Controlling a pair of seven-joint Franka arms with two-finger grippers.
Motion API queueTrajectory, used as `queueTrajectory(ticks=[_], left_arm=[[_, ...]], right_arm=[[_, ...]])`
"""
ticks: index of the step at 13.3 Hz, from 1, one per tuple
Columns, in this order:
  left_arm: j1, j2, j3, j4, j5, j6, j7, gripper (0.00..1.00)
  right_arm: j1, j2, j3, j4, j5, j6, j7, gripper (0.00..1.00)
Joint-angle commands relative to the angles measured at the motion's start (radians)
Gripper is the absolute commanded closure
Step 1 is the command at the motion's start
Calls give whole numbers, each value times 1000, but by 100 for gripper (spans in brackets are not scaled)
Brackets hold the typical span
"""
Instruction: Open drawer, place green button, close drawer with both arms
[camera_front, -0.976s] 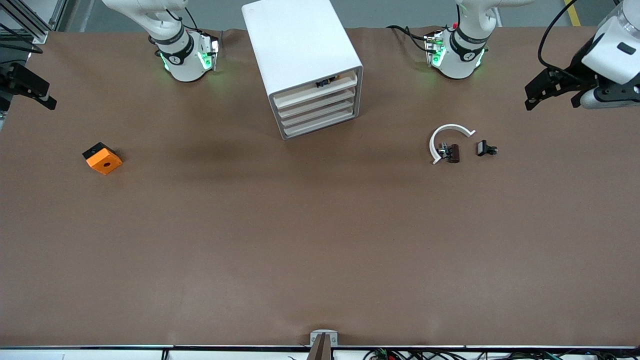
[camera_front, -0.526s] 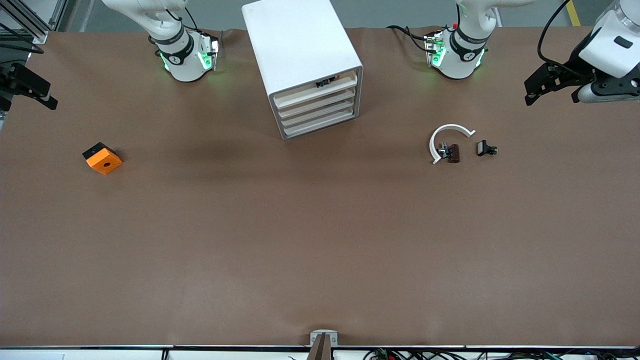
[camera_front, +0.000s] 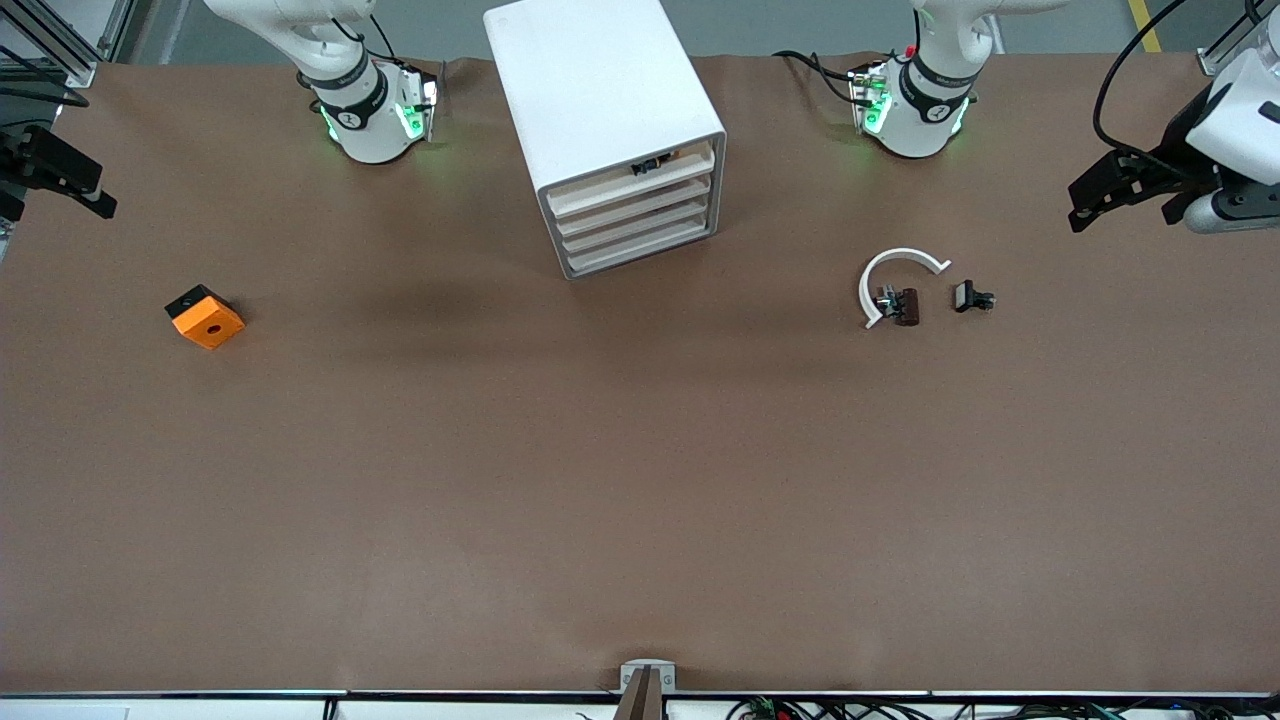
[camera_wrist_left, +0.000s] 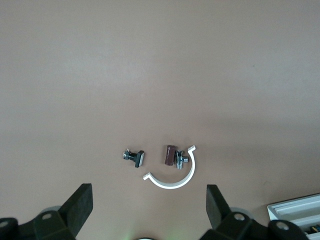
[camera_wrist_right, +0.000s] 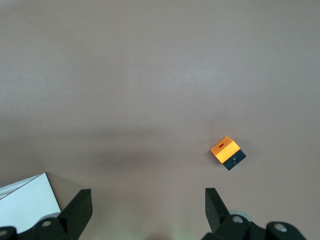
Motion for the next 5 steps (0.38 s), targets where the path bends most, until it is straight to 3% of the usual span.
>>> queueTrajectory(ticks=[1, 5], left_arm=[[0, 63, 6, 83, 6, -12, 10, 0], [-1, 65, 6, 83, 9, -12, 10, 0]], right_arm=[[-1, -29, 16, -25, 10, -2, 50, 0], [-1, -29, 15, -24, -1, 2, 3, 0]])
